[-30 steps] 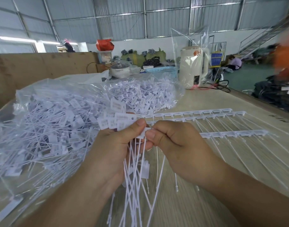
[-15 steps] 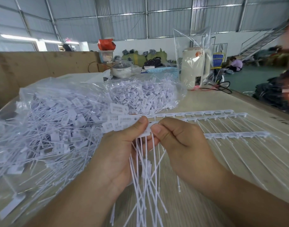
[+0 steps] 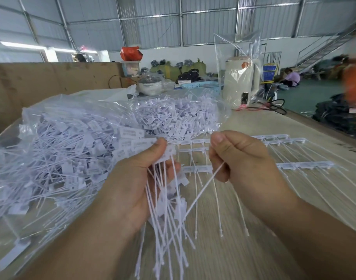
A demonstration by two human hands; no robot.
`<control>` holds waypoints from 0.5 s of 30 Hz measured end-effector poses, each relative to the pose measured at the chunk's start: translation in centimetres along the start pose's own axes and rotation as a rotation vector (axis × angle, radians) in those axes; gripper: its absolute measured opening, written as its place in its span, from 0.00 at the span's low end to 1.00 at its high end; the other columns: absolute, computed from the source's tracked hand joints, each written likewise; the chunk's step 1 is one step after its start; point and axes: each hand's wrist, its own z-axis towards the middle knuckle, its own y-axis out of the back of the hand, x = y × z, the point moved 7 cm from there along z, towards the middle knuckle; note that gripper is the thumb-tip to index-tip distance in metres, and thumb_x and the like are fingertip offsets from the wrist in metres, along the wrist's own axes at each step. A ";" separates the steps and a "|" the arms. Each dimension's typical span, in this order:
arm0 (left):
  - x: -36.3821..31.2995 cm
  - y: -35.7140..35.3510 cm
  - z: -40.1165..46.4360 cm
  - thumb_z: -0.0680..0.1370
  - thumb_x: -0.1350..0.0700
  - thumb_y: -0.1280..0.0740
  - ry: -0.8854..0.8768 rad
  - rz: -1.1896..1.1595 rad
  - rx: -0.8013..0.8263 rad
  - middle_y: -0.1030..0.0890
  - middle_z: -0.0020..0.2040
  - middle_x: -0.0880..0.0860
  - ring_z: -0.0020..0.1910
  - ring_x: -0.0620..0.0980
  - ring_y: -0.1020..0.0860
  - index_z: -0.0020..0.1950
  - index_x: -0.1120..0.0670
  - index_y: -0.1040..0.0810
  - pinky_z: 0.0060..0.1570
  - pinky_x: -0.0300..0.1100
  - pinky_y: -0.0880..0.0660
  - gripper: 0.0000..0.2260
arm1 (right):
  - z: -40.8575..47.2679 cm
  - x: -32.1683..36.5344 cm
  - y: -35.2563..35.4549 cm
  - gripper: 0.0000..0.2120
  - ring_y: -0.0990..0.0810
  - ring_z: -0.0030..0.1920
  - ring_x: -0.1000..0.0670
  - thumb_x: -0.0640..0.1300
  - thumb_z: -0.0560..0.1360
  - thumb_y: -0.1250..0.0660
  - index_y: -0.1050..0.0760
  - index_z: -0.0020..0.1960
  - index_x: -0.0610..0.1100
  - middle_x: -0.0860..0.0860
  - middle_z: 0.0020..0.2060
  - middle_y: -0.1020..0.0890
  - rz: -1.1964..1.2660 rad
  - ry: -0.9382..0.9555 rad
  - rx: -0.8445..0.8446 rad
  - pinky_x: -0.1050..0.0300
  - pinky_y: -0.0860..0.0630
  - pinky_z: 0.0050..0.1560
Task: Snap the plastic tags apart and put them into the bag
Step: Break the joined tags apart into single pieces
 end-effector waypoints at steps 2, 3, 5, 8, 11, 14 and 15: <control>-0.1 0.1 0.2 0.62 0.51 0.24 -0.081 0.149 0.046 0.17 0.34 0.56 0.29 0.52 0.18 0.44 0.60 0.15 0.31 0.44 0.20 0.17 | -0.1 -0.2 -0.3 0.18 0.33 0.25 0.54 0.52 0.74 0.38 0.28 0.33 0.38 0.49 0.24 0.30 0.003 -0.012 0.065 0.66 0.34 0.27; 0.0 -0.2 0.1 0.62 0.49 0.23 -0.127 0.236 0.090 0.16 0.37 0.57 0.32 0.54 0.17 0.44 0.58 0.14 0.35 0.46 0.19 0.16 | -0.3 -0.3 -0.8 0.17 0.32 0.25 0.54 0.52 0.74 0.38 0.26 0.34 0.40 0.50 0.24 0.29 -0.002 -0.013 0.095 0.65 0.34 0.27; 0.2 -1.5 -0.5 0.68 0.48 0.26 -0.227 0.362 0.195 0.14 0.41 0.58 0.37 0.55 0.16 0.43 0.53 0.14 0.37 0.47 0.19 0.11 | -0.7 -0.8 -1.8 0.15 0.31 0.25 0.55 0.52 0.75 0.39 0.25 0.35 0.45 0.53 0.25 0.28 -0.047 0.007 0.125 0.66 0.33 0.27; 0.7 -2.5 -1.0 0.70 0.45 0.29 -0.256 0.365 0.230 0.14 0.39 0.55 0.34 0.52 0.16 0.44 0.49 0.14 0.31 0.42 0.21 0.09 | -1.0 -1.1 -2.1 0.14 0.29 0.23 0.60 0.47 0.80 0.40 0.27 0.35 0.49 0.59 0.24 0.26 -0.129 0.034 0.034 0.69 0.33 0.25; 1.2 -3.7 -1.3 0.71 0.44 0.26 -0.250 0.454 0.337 0.16 0.36 0.52 0.33 0.52 0.18 0.43 0.49 0.15 0.30 0.40 0.23 0.09 | -1.3 -2.2 -2.2 0.15 0.24 0.23 0.53 0.43 0.82 0.41 0.29 0.37 0.45 0.56 0.26 0.23 -0.028 -0.054 -0.050 0.64 0.31 0.20; 1.2 -4.4 -1.6 0.70 0.52 0.27 -0.245 0.464 0.457 0.20 0.32 0.54 0.29 0.51 0.22 0.44 0.55 0.18 0.29 0.39 0.25 0.07 | -1.4 -2.6 -2.6 0.15 0.25 0.23 0.40 0.45 0.83 0.43 0.29 0.40 0.40 0.47 0.29 0.22 0.019 -0.097 -0.074 0.59 0.32 0.20; 1.1 -4.5 -1.6 0.70 0.56 0.28 -0.237 0.429 0.501 0.21 0.32 0.54 0.28 0.49 0.23 0.44 0.57 0.19 0.27 0.38 0.26 0.06 | -1.5 -2.6 -2.6 0.15 0.26 0.21 0.42 0.45 0.83 0.43 0.29 0.41 0.39 0.47 0.27 0.22 0.031 -0.101 -0.084 0.59 0.32 0.19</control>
